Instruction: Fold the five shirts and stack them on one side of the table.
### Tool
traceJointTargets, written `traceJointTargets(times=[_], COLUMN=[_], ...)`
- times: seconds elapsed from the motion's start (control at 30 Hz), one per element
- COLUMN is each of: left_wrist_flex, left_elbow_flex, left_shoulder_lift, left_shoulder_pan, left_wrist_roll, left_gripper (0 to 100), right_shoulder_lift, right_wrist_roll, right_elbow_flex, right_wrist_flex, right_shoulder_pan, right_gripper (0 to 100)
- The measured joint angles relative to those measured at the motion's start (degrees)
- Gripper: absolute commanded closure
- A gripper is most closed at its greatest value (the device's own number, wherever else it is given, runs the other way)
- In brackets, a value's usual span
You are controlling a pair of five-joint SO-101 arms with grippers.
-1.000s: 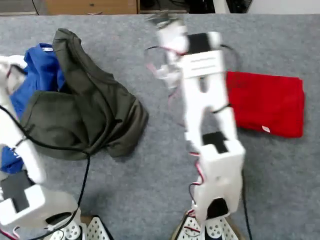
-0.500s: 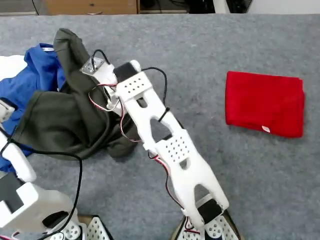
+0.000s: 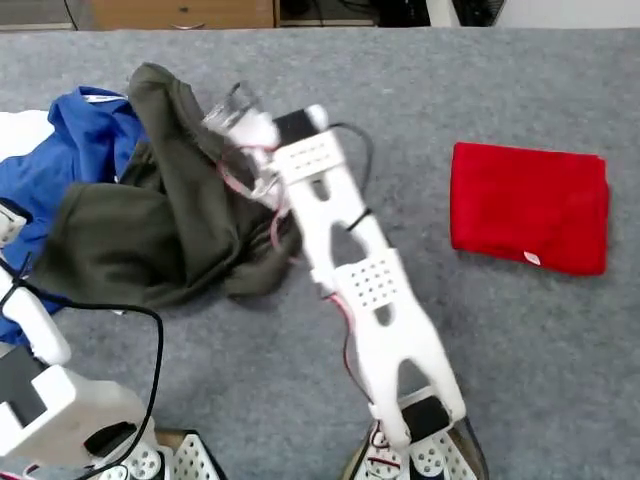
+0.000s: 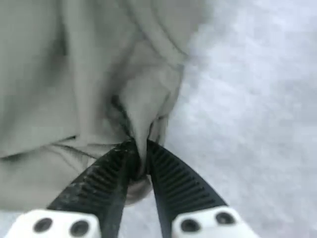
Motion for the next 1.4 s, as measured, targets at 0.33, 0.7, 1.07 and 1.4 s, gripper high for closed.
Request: traceJointTargets(times=[0.33,0.7,1.07,1.4], left_wrist_flex=[0.0,0.9,-12.1,-14.5], left_elbow_flex=[-4.3,-6.7,-6.9,-17.4], left_shoulder_lift=[0.0,-2.0,-2.0,18.6], left_shoulder_pan=[0.0,14.5,32.8,41.2], left_wrist_roll=[0.0,0.0,-0.1,0.0], left_gripper=[76,75,75,75], right_shoulder_lift=[-30.9,-78.2,-87.2,-82.7], right_wrist_roll=[9.1,27.3,25.5,16.1], right_elbow_flex=[33.1,76.5,104.4,121.6], right_wrist_flex=[0.0,-6.7,-27.7,-59.6], right_shoulder_pan=[14.9,16.5,15.9,9.8], right_gripper=[99.5,99.4,99.3,99.3])
